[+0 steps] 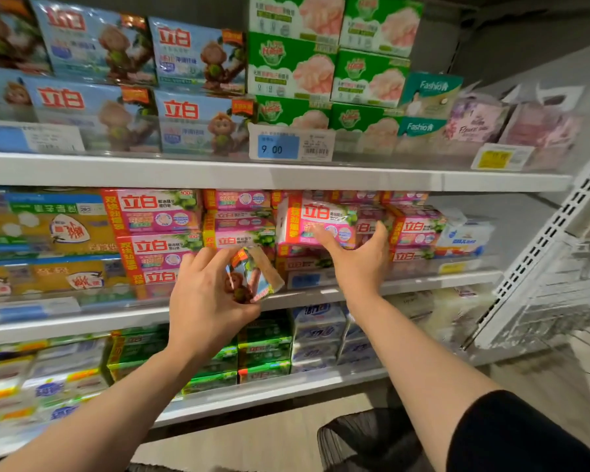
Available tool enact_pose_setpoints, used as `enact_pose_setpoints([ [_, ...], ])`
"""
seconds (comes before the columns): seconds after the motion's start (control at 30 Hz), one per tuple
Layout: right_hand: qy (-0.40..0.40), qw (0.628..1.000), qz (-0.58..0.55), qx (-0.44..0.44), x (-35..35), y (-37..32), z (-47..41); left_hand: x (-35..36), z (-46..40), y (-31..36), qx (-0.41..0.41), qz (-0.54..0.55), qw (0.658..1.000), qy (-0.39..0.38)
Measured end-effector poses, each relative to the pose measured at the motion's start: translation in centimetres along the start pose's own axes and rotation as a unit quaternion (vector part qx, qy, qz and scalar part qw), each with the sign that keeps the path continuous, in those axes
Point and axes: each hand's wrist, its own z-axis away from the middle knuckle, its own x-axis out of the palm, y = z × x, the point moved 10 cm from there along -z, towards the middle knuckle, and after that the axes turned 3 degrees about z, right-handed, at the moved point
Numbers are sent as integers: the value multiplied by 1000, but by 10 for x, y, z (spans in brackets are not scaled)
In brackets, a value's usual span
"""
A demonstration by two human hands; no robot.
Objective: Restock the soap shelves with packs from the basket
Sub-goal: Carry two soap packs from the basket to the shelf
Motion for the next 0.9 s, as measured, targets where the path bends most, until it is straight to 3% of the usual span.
enact_pose_setpoints([
  [0.1, -135, 977, -101, 131, 26, 30, -2, 8, 2, 8, 5, 13, 1000, -3],
  [0.27, -223, 935, -214, 173, 42, 41, 0, 20, 0, 14, -16, 19, 1000, 6],
  [0.47, -244, 932, -224, 146, 38, 36, -4, 39, -4, 2, -92, 28, 995, 14],
  [0.7, -323, 902, -224, 178, 33, 52, 2, 46, -2, 7, -95, 33, 995, 24],
  [0.9, -252, 932, -251, 70, -10, 34, -30, 51, -7, 21, -58, 41, 997, 17],
])
